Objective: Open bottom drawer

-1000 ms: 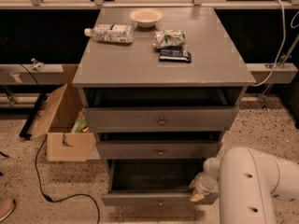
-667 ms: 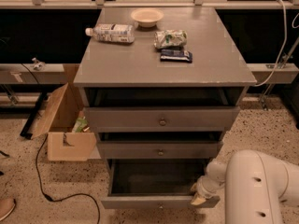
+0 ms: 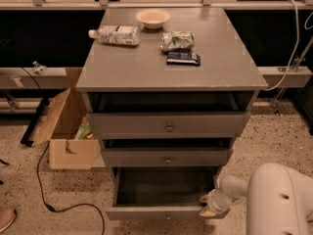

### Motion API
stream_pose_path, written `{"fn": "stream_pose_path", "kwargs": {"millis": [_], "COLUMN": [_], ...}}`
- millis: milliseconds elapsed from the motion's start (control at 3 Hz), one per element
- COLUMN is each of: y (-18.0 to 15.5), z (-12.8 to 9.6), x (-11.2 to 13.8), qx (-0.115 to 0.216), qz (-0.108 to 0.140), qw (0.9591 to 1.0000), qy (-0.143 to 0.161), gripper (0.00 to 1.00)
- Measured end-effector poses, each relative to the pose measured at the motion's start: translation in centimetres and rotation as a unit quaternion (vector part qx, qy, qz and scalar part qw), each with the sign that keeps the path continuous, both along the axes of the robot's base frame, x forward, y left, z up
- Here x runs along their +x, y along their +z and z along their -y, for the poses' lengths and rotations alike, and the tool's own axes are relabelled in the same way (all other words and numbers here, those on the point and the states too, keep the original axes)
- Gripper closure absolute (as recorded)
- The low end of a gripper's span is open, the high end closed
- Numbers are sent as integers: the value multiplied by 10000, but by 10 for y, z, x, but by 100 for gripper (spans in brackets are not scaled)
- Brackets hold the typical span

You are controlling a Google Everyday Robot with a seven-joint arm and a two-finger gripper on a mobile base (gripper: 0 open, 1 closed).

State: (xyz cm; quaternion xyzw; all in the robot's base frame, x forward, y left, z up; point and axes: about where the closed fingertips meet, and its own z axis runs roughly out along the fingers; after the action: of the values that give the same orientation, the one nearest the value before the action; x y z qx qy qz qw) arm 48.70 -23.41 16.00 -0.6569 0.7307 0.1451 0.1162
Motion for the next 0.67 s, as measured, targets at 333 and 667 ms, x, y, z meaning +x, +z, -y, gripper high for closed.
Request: {"fn": "stream_pose_path", "kwargs": {"millis": [333,667], "y": [1,1], "z": [0,0], "x": [-10,-10], "qx": [112,112], "qz": [34,34], "qw": [9999,9999], "qy": [-100,-100], "gripper": [100,100]}}
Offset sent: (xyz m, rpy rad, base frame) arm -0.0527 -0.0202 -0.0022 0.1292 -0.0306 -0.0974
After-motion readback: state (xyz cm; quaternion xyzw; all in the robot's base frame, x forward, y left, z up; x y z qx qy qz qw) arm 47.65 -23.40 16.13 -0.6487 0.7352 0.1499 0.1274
